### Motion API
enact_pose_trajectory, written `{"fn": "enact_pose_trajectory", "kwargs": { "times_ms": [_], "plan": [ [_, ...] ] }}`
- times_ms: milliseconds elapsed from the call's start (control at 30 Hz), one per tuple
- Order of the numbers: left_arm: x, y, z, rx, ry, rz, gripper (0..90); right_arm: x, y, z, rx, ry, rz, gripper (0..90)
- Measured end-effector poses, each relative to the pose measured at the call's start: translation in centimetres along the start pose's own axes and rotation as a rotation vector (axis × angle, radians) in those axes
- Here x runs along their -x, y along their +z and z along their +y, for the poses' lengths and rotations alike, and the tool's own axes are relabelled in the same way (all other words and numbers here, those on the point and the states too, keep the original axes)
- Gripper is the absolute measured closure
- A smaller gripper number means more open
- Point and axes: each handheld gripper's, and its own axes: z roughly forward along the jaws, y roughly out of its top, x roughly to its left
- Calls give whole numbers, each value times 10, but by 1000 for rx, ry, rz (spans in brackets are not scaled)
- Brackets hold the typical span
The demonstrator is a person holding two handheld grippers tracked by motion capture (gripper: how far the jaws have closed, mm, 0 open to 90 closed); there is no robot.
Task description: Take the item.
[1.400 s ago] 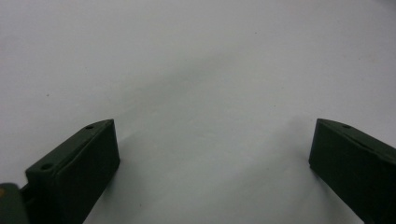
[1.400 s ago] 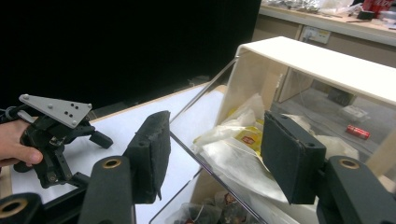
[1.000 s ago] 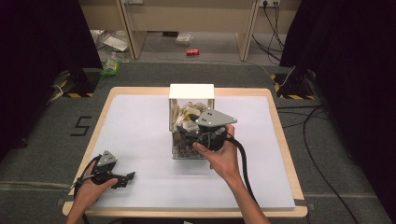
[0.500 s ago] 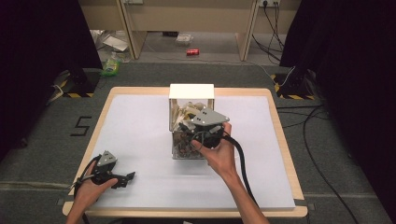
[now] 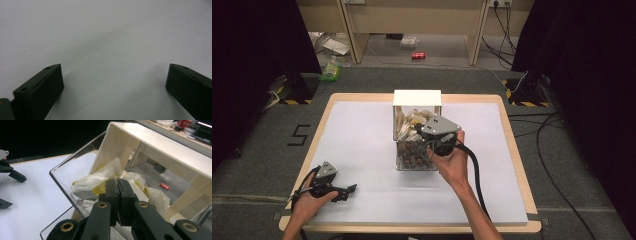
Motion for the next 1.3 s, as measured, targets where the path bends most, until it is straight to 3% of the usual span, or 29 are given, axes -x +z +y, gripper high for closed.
{"fn": "enact_pose_trajectory", "kwargs": {
  "times_ms": [267, 733, 1100, 1300],
  "plan": [
    [0, 0, 0, 0, 0, 0, 7, 3, -4, 0, 27, 5, -2, 894],
    [0, 0, 0, 0, -1, -1, 7, 10, -29, 11, 151, 36, 0, 896],
    [0, 0, 0, 1, -2, -2, 6, 11, -36, 13, 185, 71, 39, 896],
    [0, 0, 0, 1, -3, -3, 6, 9, -45, 16, 198, 65, 41, 896]
  ]
}}
